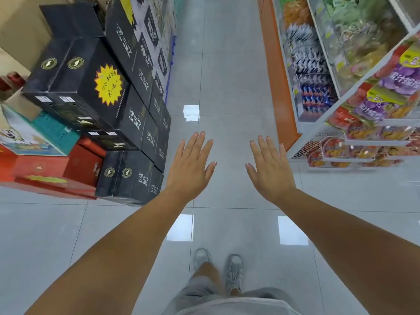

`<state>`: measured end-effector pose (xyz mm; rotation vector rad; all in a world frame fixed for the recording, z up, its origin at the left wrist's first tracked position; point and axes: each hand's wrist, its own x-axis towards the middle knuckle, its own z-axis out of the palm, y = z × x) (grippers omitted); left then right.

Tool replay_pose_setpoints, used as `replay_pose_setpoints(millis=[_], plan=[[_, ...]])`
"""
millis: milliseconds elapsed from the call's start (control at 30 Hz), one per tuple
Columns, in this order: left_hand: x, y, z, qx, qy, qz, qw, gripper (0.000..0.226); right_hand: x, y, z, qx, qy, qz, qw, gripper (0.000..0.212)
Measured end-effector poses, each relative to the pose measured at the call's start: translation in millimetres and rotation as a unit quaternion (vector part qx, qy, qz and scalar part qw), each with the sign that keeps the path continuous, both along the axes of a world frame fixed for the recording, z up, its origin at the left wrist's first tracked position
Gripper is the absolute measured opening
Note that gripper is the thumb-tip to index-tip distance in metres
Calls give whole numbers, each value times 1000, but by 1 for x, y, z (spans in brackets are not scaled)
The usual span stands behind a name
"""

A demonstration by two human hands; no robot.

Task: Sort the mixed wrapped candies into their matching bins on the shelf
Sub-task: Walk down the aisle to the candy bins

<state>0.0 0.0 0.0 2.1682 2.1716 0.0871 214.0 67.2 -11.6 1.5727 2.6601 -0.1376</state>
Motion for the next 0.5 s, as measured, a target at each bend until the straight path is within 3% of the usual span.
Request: replay_pose_setpoints(millis=[233,500], plan=[[-41,78,-12,7,14,5,1000,64,-35,84,-6,-16,-25,-14,999,63],[-139,240,-22,7,-2,-17,1000,67,-121,240,-7,-21,-47,-64,997,62]])
